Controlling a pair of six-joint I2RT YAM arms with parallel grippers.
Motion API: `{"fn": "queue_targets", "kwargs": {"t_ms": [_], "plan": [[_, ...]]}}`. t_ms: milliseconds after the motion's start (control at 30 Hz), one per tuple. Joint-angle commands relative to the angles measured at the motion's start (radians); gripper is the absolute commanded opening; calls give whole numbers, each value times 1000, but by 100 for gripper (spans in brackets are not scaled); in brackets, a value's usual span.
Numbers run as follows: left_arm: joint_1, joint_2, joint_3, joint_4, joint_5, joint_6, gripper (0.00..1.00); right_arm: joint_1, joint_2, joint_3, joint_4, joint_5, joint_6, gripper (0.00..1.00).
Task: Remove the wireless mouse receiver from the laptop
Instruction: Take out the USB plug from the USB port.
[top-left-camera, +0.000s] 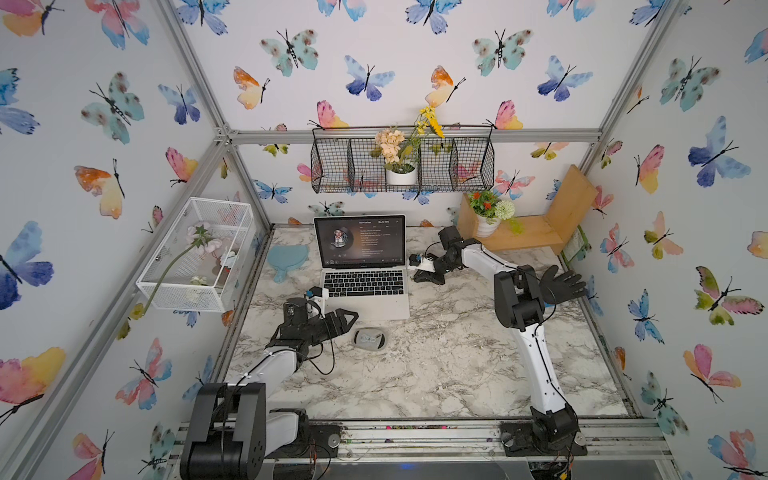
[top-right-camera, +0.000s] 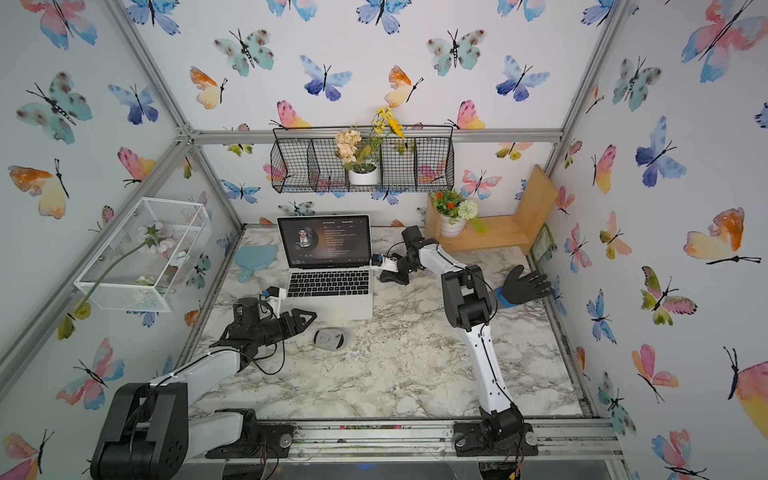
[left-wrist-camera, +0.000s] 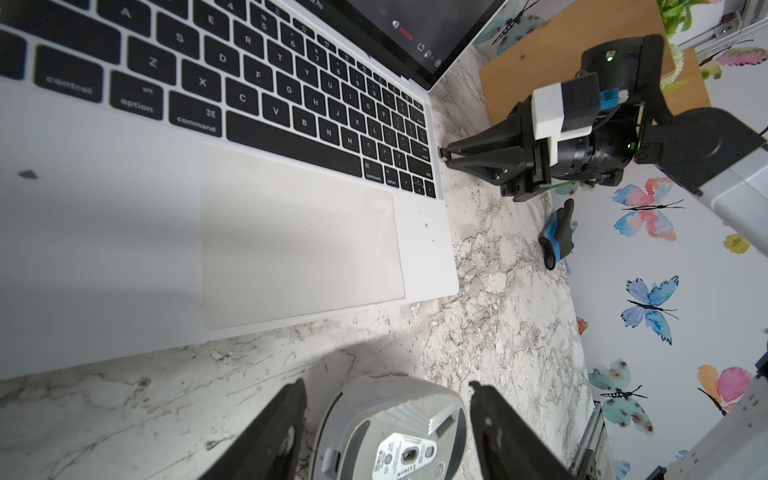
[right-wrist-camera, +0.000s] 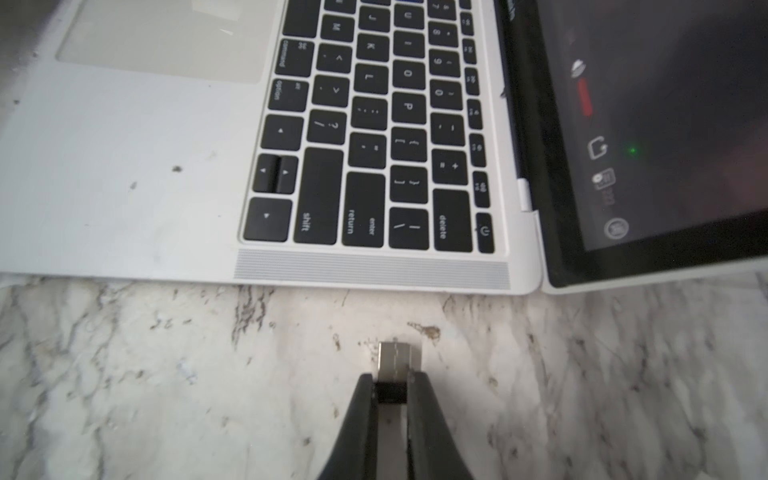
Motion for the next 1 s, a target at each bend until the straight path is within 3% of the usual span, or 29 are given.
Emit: {"fn": "queue_targets", "kwargs": {"t_ms": [0, 233, 567, 733, 967], "plan": [[7, -22, 36, 15, 22, -2, 68, -8, -53, -50, -46, 1, 16, 12], [7, 51, 144, 7, 160, -29, 68, -8, -187, -196, 2, -39, 43, 12], [2, 138, 233, 0, 271, -46, 68, -6, -337, -319, 6, -82, 65, 12], [-40, 196, 273, 30, 366, -115, 67, 6, -423, -372, -25, -114, 90, 12], [-141, 237, 324, 119, 399, -257, 67, 77, -554, -440, -50, -112, 129, 12]]}}
